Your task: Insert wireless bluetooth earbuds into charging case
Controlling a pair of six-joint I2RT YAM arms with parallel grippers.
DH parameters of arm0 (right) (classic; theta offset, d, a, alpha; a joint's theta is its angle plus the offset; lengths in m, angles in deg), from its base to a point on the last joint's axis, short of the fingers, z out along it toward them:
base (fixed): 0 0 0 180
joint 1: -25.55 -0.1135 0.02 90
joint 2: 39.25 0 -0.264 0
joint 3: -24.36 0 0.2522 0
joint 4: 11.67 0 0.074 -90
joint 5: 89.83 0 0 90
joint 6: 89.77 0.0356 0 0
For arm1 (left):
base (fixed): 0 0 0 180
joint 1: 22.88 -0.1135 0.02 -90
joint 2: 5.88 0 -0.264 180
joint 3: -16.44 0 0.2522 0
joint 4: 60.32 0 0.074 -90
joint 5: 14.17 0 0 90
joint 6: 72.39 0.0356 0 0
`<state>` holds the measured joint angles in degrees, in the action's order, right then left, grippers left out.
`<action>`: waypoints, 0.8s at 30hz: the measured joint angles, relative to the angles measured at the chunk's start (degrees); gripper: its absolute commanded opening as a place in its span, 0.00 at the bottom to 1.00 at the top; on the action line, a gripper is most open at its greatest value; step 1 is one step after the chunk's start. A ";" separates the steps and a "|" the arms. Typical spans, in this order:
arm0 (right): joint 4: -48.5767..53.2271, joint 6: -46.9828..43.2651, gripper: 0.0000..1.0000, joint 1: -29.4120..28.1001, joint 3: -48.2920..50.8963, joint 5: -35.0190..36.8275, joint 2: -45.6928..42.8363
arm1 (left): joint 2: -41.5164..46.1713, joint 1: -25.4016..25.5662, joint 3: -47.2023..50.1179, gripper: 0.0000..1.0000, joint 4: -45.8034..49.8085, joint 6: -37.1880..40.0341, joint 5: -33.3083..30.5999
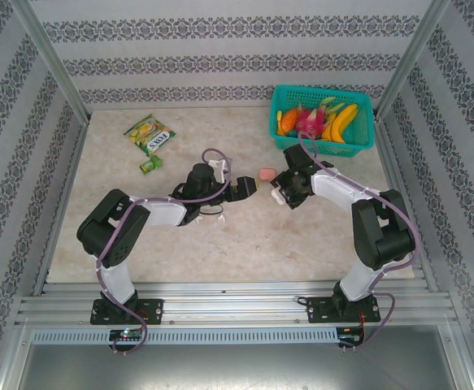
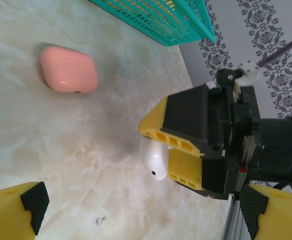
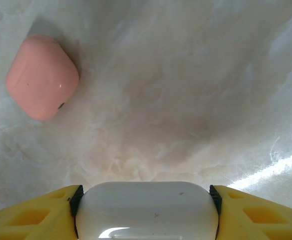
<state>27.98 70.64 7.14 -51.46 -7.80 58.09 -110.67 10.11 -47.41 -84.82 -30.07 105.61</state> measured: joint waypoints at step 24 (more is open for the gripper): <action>-4.76 3.41 0.62 2.95 0.74 -6.54 -2.84 | -17.05 4.20 -12.66 0.66 -10.45 -3.43 1.33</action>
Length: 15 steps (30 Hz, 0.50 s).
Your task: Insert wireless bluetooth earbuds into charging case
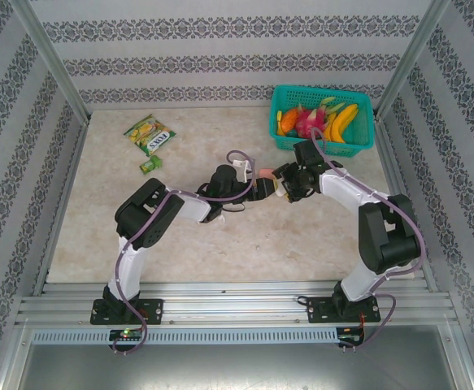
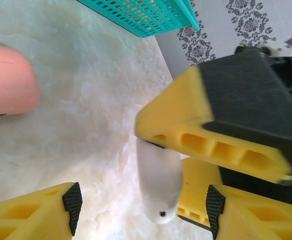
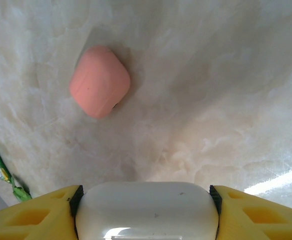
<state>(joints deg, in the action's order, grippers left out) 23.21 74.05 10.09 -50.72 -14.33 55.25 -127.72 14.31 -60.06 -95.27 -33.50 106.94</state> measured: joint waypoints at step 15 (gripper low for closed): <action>-0.42 1.11 0.62 0.35 0.00 -0.20 -0.42 | -3.19 0.94 -3.13 0.58 -3.34 -2.10 -0.04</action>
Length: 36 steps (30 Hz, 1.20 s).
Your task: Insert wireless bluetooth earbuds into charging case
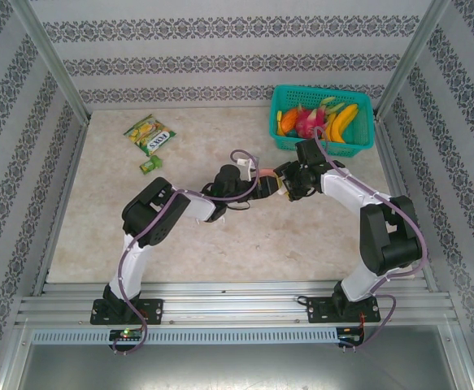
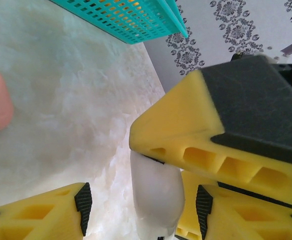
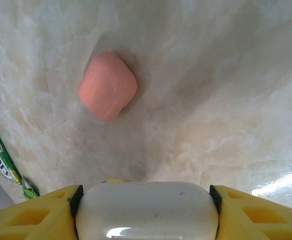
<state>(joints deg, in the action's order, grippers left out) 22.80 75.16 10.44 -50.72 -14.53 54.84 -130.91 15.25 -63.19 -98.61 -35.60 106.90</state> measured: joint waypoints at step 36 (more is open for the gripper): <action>-1.95 0.39 0.61 0.02 1.62 -0.17 0.02 | -2.60 0.92 -1.60 0.26 -3.06 -2.80 -0.90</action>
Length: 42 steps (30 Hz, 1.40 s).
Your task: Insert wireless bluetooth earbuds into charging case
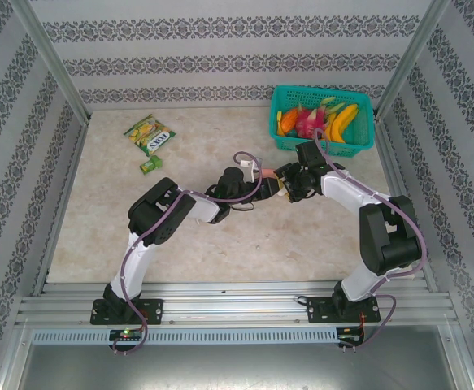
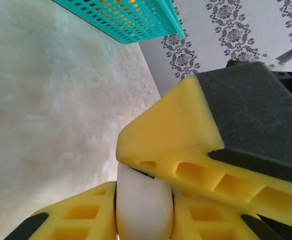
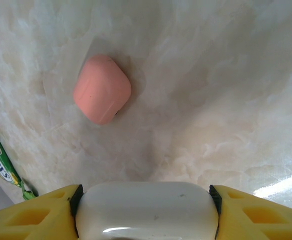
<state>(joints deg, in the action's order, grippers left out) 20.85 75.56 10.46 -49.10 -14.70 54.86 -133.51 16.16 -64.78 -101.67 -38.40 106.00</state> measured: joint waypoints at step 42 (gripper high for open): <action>-24.90 -38.88 0.83 3.65 20.50 -17.81 -25.44 | 14.95 -12.81 -8.87 0.00 34.45 17.05 34.97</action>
<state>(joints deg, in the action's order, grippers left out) -4.04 36.67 14.11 -28.60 -32.52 29.42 -118.56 3.36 -73.66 -67.23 -21.35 140.97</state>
